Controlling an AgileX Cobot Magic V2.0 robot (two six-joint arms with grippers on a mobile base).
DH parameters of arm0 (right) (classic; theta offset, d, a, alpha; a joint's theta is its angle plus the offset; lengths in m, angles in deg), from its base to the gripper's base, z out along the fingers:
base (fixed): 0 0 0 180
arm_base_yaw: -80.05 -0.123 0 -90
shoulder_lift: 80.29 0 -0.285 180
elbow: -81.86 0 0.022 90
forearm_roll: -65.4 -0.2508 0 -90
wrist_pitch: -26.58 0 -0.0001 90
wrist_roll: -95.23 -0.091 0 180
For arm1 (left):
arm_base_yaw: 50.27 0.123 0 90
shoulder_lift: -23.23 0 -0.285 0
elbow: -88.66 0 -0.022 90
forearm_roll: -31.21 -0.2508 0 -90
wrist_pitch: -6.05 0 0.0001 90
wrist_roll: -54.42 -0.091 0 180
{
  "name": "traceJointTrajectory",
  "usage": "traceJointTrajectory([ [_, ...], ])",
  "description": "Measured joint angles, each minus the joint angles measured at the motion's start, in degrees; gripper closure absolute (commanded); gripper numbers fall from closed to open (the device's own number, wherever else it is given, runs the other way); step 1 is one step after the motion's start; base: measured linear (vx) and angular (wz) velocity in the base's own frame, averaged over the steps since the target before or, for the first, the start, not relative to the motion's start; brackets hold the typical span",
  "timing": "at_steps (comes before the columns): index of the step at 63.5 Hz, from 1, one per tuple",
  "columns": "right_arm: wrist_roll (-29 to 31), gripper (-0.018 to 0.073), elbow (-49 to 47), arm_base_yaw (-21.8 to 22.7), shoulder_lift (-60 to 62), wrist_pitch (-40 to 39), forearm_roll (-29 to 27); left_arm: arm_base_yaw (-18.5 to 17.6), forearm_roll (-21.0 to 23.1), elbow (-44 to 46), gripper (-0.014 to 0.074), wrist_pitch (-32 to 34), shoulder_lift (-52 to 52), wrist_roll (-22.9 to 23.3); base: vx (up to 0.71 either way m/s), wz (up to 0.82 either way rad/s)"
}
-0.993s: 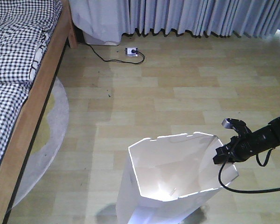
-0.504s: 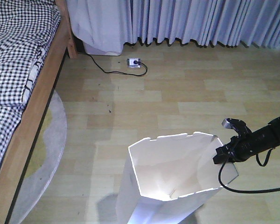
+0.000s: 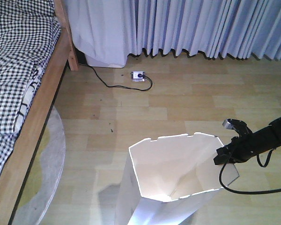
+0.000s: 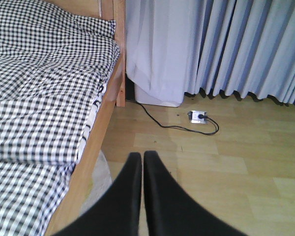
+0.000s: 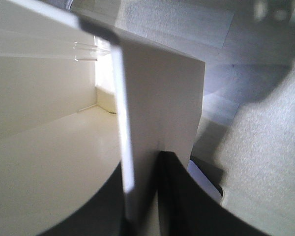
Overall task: Move trash bin to bedside with robot
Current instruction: 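Drive toward the curtains beside the bed carrying the bin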
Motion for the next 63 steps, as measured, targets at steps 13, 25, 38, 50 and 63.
traceJointTrajectory([
  [13, 0.0, 0.0564, 0.0, 0.0, 0.0, 0.0, 0.0, 0.0, 0.0, 0.0, 0.0603, 0.0, 0.0, 0.0, 0.30, -0.03],
  [25, -0.1, 0.0564, 0.0, 0.0, 0.0, 0.0, 0.0, 0.0, 0.0, 0.0, 0.0603, 0.0, 0.0, 0.0, 0.31, -0.05],
  [38, -0.1, 0.0564, 0.0, 0.0, 0.0, 0.0, 0.0, 0.0, 0.0, 0.0, 0.0603, 0.0, 0.0, 0.0, 0.31, -0.04],
  [50, -0.1, 0.0564, 0.0, 0.0, 0.0, 0.0, 0.0, 0.0, 0.0, 0.0, 0.0603, 0.0, 0.0, 0.0, 0.30, -0.01],
  [63, -0.1, 0.0564, 0.0, 0.0, 0.0, 0.0, -0.1, 0.0, 0.0, 0.0, 0.0603, 0.0, 0.0, 0.0, 0.28, 0.01],
])
